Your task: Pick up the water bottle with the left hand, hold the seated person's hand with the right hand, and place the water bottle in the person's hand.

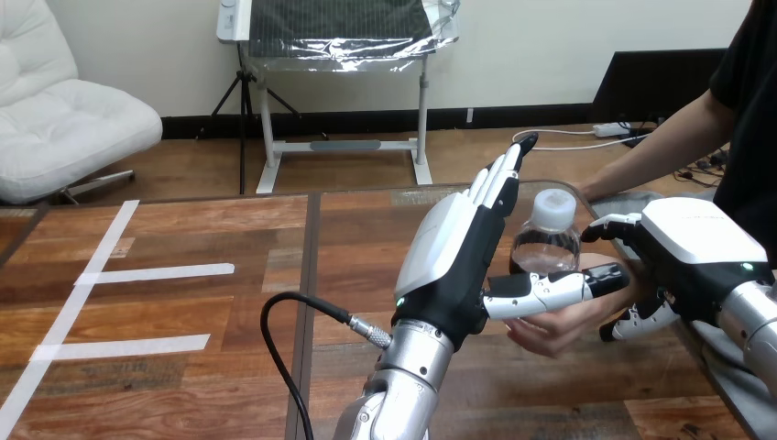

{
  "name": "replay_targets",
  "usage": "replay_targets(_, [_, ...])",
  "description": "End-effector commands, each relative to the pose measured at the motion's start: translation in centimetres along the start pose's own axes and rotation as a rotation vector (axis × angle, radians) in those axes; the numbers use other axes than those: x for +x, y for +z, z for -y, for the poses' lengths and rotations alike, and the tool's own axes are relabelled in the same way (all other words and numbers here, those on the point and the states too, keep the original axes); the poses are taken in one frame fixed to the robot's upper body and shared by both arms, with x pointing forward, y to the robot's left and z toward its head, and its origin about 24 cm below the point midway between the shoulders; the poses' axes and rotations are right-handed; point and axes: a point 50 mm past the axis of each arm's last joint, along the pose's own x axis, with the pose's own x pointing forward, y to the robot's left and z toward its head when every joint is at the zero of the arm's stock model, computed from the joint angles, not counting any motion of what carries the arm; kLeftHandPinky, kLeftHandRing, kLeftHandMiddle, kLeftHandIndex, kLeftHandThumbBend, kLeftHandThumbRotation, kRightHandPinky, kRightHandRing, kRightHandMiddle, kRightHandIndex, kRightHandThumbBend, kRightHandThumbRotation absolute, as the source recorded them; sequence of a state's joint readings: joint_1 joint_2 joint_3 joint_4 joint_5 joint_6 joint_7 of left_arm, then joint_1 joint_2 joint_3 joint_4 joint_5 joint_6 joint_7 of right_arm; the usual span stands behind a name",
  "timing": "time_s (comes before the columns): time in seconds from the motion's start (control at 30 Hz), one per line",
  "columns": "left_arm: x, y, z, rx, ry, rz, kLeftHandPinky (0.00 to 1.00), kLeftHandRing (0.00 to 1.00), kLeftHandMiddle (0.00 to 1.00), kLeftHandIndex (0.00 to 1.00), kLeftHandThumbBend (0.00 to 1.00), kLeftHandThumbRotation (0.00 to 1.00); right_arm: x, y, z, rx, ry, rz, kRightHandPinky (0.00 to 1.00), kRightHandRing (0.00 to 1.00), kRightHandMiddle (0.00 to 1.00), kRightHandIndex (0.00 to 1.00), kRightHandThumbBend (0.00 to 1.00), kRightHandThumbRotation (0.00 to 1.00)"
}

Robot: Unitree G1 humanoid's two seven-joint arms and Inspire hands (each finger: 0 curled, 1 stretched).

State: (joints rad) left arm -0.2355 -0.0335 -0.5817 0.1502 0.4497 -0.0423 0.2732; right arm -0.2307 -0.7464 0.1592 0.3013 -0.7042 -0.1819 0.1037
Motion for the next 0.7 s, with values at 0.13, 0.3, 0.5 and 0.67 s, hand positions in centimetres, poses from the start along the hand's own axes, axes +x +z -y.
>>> replay_targets(0.13, [1.57, 3.67, 0.46, -0.097, 0.056, 0.106, 1.0, 1.0, 1.0, 1.0, 1.0, 0.61, 0.7, -0.17, 2.87, -0.012, -0.102, 0.015, 0.67, 0.77, 0.82, 0.79, 0.91, 0.0])
replay_targets(0.3, [1.59, 3.66, 0.5, -0.099, 0.061, 0.103, 1.0, 1.0, 1.0, 1.0, 1.0, 0.61, 0.68, -0.13, 3.02, -0.011, -0.101, 0.014, 0.66, 0.77, 0.82, 0.79, 0.9, 0.0])
replay_targets(0.5, [1.56, 3.62, 0.49, -0.104, 0.061, 0.101, 1.0, 1.0, 1.0, 1.0, 1.0, 0.63, 0.44, 0.08, 3.33, 0.0, -0.107, 0.023, 0.66, 0.77, 0.82, 0.79, 0.9, 0.0])
replay_targets(0.67, [1.48, 3.6, 0.47, -0.129, 0.067, 0.103, 1.0, 1.0, 1.0, 1.0, 0.99, 0.62, 0.22, 0.22, 3.55, 0.01, -0.125, 0.021, 0.67, 0.77, 0.83, 0.8, 0.89, 0.0])
